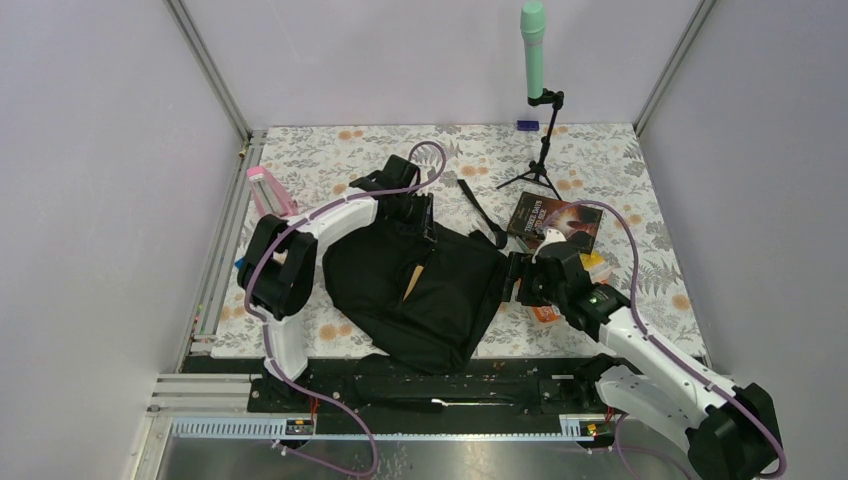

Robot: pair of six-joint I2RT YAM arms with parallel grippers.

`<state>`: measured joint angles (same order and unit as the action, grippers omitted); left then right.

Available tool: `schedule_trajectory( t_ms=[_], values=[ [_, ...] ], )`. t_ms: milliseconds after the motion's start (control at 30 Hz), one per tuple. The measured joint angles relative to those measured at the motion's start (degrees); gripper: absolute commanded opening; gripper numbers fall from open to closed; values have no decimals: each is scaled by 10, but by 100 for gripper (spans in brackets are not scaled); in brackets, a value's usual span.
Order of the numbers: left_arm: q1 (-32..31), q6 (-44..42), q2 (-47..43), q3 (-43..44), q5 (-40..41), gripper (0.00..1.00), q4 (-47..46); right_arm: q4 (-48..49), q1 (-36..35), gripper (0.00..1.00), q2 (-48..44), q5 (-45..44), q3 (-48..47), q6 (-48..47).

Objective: Pack the student bag
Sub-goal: Adjust the student bag at the center of the board.

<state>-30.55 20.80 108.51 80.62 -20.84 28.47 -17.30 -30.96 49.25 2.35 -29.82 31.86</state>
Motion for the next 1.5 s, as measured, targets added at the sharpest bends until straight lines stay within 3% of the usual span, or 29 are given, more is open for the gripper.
schedule_trajectory(
  t_ms=[100,267,300,367,433,500,900,1067,1500],
  values=[
    [1,7,12,0,-3,2,-4,35,0,76,26,19,9,14],
    [1,12,21,0,-3,0,-5,104,-19,70,110,36,15,37],
    [1,13,21,0,-2,0,-6,119,-27,62,131,38,15,40],
    [1,13,19,0,1,0,-7,145,-47,33,180,43,10,46],
    [2,13,13,-3,7,0,-8,155,-60,10,219,45,-5,46],
    [4,13,1,-6,17,0,-7,148,-64,0,246,47,-34,43],
    [63,-12,-166,-6,115,0,-4,32,-66,0,329,26,-359,-57],
    [62,-31,-212,-22,153,0,-14,30,-61,0,387,10,-397,-69],
    [46,5,-281,-202,200,0,-135,26,-38,0,452,-8,-393,-37]
  ],
)
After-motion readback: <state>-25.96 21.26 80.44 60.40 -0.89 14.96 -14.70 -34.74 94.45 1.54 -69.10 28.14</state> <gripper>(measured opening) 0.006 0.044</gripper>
